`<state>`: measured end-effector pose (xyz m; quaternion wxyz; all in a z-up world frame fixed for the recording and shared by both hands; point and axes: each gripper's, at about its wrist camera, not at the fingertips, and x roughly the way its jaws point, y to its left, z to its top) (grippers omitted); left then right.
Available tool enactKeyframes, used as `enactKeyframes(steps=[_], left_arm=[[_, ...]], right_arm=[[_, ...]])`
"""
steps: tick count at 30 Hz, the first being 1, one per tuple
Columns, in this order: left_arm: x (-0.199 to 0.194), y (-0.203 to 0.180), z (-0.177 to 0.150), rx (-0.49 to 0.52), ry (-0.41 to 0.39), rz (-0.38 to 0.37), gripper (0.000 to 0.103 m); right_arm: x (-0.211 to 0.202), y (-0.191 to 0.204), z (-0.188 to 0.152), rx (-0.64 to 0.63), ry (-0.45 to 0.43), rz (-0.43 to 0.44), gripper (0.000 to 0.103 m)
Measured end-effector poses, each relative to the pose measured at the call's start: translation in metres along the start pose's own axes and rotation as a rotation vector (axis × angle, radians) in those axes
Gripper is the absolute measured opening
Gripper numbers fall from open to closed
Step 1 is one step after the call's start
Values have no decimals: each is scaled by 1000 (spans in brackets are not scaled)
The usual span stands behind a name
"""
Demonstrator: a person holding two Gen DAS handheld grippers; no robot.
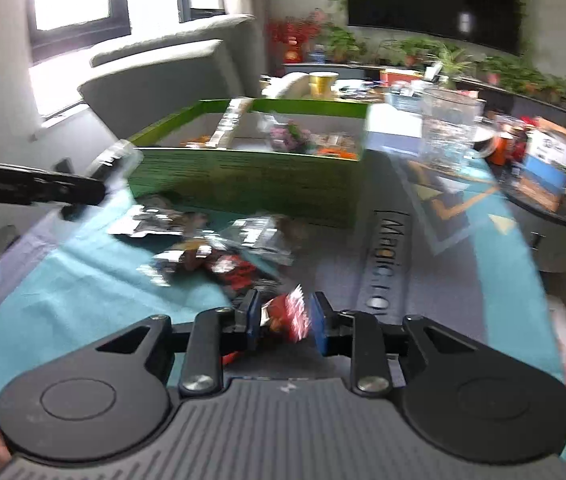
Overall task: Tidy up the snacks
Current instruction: 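Grasp a red candy packet with the right while the left holds the jerky bag, then lower the jerky bag and red packet into the box and open both grippers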
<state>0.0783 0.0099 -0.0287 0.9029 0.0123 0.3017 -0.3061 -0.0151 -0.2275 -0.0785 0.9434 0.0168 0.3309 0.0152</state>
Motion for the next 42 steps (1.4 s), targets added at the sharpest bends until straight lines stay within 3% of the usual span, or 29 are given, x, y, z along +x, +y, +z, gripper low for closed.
enactKeyframes(steps=[4,9,14,21,31,36,42], left_arm=[[4,1,0,0,8,4,27],[9,5,-3,-22,30,13,27],[6,8,-1,-27,22,26,27],[5,17,-1,-42,17,39,27],[6,15,-2,-48,12,16,27],[3,13,4,-41,-3,21,27],[0,6,17,-9,-40,25,27]], right_arm=[[0,-8,-4,76,67,44,21],[4,8,-14,70,113,142,37],[19,18,0,80,101,150,41],[30,36,5,-12,98,90,40],[15,10,-3,-18,85,0,33],[0,-1,3,14,36,-27,33],[-19,-7,29,32,-99,-15,33]])
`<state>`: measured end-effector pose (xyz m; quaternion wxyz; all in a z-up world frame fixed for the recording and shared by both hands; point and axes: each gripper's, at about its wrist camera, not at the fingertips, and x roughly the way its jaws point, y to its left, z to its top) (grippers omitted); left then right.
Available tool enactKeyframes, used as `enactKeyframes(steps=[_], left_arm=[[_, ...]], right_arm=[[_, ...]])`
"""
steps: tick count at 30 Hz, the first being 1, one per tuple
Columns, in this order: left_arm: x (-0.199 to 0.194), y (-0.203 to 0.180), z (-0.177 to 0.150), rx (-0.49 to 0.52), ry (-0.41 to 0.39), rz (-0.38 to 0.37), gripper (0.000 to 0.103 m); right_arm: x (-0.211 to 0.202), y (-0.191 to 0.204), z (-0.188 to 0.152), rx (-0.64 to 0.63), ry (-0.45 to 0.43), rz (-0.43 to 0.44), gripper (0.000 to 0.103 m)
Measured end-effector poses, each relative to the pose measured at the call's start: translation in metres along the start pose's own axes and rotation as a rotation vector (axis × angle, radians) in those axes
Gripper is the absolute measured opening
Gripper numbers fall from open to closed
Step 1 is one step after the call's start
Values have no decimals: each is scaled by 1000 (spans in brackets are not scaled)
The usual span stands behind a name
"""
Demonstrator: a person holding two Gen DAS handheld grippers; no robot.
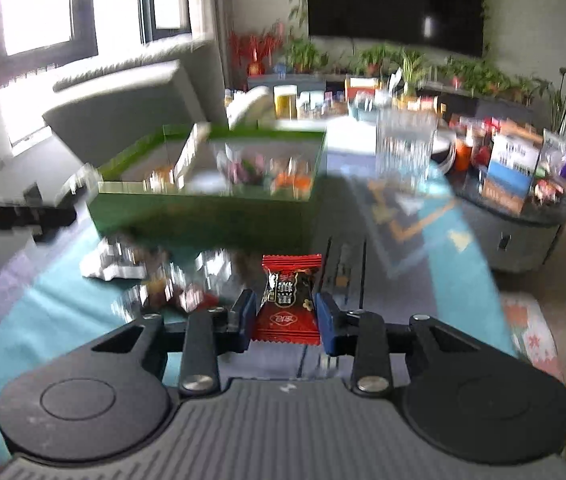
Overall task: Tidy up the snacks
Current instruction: 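Lower the jerky bag and red packet into the box and open both grippers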
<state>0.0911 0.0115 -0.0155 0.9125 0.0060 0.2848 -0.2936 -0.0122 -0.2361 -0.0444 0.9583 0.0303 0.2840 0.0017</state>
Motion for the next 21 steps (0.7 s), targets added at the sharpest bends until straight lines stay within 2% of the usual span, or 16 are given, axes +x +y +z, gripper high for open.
enactKeyframes(steps=[4,7,14,21], left_arm=[[6,-3,17,13,-31,1,27],[16,-4,29,20,-45,13,27],[45,6,57,7,-53,33,27],[78,19,71,-22,-30,51,28]], right_arm=[[3,1,26,-9,-95,33,33],[17,0,44,-1,-127,64,33],[61,7,73,18,-130,127,33],[90,16,83,17,-110,155,33]])
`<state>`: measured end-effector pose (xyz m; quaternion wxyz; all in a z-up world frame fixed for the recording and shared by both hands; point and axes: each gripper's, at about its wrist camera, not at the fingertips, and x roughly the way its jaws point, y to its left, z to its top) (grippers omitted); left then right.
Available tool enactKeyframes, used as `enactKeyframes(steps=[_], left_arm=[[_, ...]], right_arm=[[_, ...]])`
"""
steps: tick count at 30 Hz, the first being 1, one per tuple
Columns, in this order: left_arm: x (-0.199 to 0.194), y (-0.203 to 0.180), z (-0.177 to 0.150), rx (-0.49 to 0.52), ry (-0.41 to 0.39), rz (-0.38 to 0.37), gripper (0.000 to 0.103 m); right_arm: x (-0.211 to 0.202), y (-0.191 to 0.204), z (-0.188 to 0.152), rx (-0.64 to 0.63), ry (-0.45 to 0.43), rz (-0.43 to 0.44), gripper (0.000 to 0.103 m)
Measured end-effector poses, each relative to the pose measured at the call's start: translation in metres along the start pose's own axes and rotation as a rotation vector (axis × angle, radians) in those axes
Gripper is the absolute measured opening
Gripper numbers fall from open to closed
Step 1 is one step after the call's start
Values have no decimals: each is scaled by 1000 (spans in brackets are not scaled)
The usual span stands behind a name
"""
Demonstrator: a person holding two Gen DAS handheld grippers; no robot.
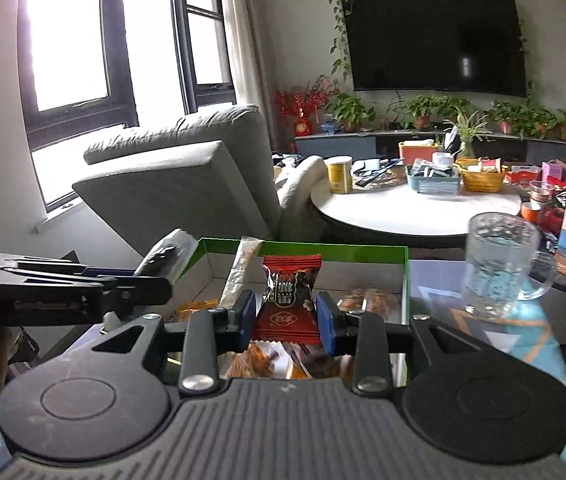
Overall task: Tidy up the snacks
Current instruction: 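Lower the jerky bag and red packet into the box and open both grippers, then move both grippers back from the box to the snack pile on the mat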
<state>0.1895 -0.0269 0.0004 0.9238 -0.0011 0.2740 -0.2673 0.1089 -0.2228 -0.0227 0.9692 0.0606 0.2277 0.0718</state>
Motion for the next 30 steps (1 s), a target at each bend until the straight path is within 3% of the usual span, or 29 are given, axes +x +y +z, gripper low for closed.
enactKeyframes(steps=[6,10,15,22,26,30], left_arm=[[24,11,2,-30,40,38,31],[32,19,-2,-56,65,64,46],[27,23,-10,-44,77,77,46],[1,15,-21,45,73,-11,46],[-13,9,-34,130,93,-117,46],[-10,11,-54,182,148,-114,46]], right_arm=[[21,-2,2,10,15,-12,33],[30,-2,-1,15,25,-31,35],[31,-3,-4,26,43,-33,40],[17,-5,-5,35,37,-38,40],[4,-9,-6,32,29,-47,40],[-10,-12,-11,31,35,-65,40]])
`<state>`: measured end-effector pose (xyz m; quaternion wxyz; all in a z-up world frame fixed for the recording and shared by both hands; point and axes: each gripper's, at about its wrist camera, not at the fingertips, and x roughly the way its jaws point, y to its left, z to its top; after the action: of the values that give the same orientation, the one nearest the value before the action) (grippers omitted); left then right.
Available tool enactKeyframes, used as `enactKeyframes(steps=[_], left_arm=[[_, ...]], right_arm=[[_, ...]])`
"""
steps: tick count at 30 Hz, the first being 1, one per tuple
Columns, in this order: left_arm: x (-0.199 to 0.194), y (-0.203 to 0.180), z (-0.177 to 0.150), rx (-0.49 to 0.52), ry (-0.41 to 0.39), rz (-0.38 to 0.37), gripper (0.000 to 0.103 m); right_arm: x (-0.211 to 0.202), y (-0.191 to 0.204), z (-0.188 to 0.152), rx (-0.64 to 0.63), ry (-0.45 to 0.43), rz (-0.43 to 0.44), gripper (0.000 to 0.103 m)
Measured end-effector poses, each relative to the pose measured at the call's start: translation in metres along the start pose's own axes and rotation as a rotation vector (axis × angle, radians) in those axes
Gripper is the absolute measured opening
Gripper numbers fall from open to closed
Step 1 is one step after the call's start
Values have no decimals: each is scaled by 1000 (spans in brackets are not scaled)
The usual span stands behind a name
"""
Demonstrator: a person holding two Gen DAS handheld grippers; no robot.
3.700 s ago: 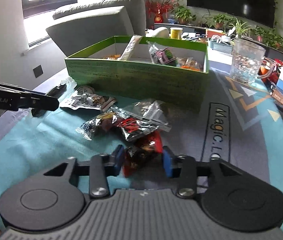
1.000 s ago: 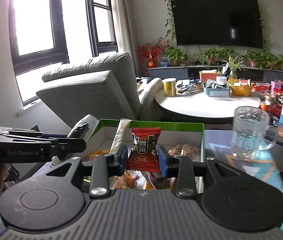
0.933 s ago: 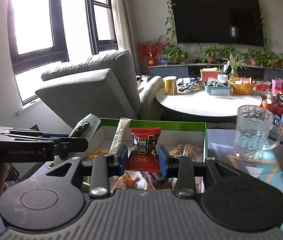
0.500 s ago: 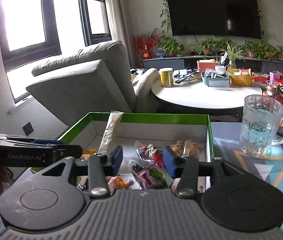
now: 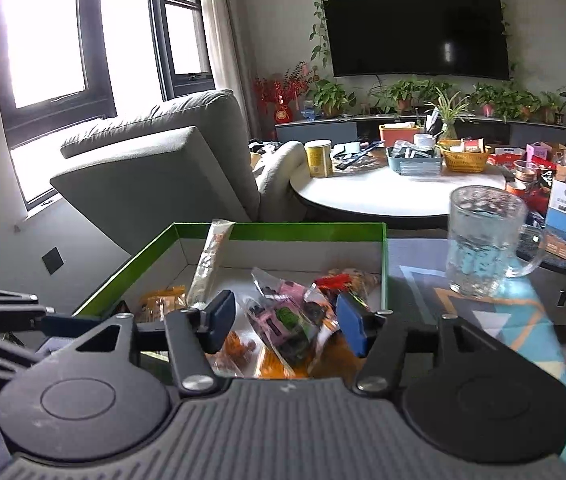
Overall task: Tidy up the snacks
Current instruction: 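Move both grippers back from the box to the snack pile on the mat, then reach the right gripper toward a red-and-black packet while the left hovers over a white wrapper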
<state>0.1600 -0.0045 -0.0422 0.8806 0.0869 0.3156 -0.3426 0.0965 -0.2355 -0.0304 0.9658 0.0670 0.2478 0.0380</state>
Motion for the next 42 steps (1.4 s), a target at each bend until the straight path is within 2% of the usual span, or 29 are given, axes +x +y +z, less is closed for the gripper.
enactKeyframes(steps=[6,12,14,18,20,22,24,29,33,35,39,42], left_arm=[[10,17,-26,-97,76,51,46],[8,21,-38,-170,64,60,46],[8,19,-43,-213,93,50,47],[-6,-1,-59,-186,73,68,49],[-11,-8,-63,-206,82,20,50],[-15,-15,-65,-225,104,-64,50],[-16,-24,-63,-197,121,-128,49],[-17,-25,-46,-76,59,-7,49],[-3,-19,-26,63,36,-12,49],[5,-21,-20,145,28,-40,49],[20,-22,-9,243,51,-180,50],[29,-20,-9,298,91,-200,50]], right_arm=[[-19,2,-14,-18,22,-3,40],[-20,4,-31,-2,77,5,40],[-21,3,-40,18,101,15,40],[-18,5,-54,39,148,25,40],[-19,5,-60,48,167,26,40],[-19,4,-64,55,181,25,40],[-20,4,-69,60,196,29,40],[-24,8,-79,18,241,86,40],[-23,12,-84,12,261,114,40],[-23,13,-86,19,263,110,40],[-26,14,-85,26,262,108,40],[-26,13,-85,30,264,102,40]])
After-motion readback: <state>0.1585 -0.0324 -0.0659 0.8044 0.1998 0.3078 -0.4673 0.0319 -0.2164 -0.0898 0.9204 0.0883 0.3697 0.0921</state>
